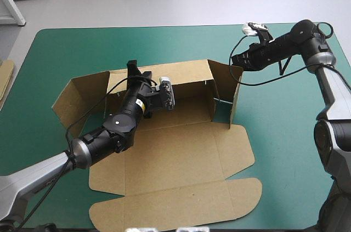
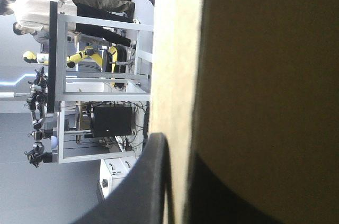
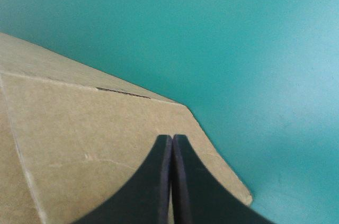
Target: Fold the box
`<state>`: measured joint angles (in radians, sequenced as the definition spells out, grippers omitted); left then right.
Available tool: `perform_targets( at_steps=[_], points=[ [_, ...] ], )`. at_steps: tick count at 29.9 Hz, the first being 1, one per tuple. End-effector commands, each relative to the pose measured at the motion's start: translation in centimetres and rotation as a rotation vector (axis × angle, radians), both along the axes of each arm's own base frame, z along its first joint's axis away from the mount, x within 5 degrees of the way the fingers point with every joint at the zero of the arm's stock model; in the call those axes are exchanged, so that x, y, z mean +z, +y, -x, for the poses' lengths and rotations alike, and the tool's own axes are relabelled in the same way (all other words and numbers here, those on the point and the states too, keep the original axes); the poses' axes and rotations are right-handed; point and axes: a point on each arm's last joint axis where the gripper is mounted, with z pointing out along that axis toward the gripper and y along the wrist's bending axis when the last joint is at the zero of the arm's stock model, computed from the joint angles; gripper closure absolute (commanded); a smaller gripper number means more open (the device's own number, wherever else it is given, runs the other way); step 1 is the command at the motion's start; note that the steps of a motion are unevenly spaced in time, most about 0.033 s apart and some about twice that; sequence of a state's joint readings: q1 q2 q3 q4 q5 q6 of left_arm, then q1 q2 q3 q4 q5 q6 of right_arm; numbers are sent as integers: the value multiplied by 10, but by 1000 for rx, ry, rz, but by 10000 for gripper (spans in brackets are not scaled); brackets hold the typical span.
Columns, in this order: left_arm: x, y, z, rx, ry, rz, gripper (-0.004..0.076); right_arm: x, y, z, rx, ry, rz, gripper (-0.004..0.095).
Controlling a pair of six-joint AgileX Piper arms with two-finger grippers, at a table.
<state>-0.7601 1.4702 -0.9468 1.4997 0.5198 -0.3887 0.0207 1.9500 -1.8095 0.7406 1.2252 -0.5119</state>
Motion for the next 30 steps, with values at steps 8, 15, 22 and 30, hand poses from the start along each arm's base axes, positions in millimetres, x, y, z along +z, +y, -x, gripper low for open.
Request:
perform_targets(
  at_steps=[8,15,22,30],
  points=[
    [-8,8,2,111,90,109,733,18,-2,17,24,-201,-116,904],
    [-8,7,2,106,96,123,733,22,-3,42,15,-305,-89,905],
    [-8,6,2,109,98,143,733,4,1,65,53,-325,-142,905],
    [-8,7,2,115,96,141,733,-11,-1,88,41,-396,-112,904]
  ],
)
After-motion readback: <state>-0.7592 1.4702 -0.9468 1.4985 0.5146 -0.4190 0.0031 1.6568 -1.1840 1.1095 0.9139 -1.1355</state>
